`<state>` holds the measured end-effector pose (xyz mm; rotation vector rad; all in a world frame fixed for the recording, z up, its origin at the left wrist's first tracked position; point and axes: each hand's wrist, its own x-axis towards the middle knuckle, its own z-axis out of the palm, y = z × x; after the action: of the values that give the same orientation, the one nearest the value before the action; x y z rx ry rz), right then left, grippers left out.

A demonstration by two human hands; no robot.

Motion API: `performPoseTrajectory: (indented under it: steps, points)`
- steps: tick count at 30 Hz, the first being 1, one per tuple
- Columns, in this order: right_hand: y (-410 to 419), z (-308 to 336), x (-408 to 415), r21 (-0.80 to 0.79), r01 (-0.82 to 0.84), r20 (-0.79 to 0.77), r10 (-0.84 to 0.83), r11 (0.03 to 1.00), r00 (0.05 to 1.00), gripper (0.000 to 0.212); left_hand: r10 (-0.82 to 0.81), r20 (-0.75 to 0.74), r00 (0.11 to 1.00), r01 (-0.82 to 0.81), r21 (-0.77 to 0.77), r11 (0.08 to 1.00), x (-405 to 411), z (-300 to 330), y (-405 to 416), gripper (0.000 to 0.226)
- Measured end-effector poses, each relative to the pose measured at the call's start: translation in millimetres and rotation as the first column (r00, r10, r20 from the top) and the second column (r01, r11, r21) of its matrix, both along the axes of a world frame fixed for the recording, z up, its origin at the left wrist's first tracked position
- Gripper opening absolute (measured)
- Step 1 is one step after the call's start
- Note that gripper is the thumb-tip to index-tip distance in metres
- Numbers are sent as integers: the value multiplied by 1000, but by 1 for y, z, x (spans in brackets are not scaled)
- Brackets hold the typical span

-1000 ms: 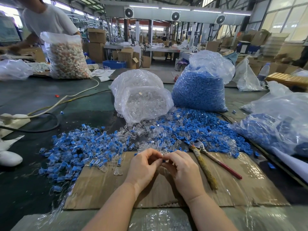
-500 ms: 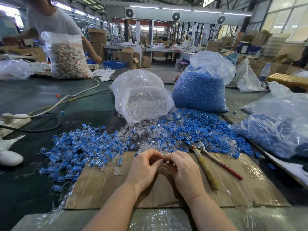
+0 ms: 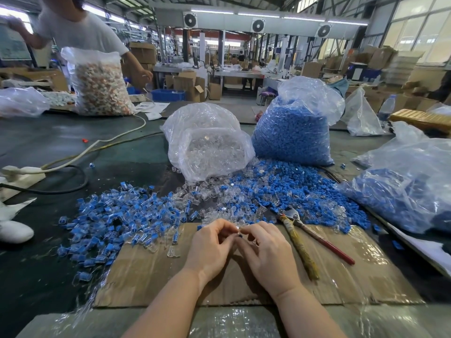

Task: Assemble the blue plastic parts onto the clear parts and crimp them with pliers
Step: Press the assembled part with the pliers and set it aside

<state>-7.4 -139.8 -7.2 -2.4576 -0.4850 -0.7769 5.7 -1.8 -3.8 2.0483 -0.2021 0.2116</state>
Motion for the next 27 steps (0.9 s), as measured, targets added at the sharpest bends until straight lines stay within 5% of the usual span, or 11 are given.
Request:
performPoseTrajectory:
  steps: [6,10,15,27]
  points:
    - [-5,5,0,22,325,16,-325,946,946,12,6,10,1000,-6,10,1000,0,-1,0,8]
    - [-30,12,6,-326,611,-308,-692,721,653,54,4,2,1000,-4,-6,1000,-1,0,-1,11]
    - [-60,16,8,-497,544,-545,-732,675,410,81,0,0,1000,0,6,1000,-1,0,-1,11]
    - [-55,21,4,-565,503,-344,-740,655,578,39,2,-27,1000,-2,-19,1000,-2,3,-1,13]
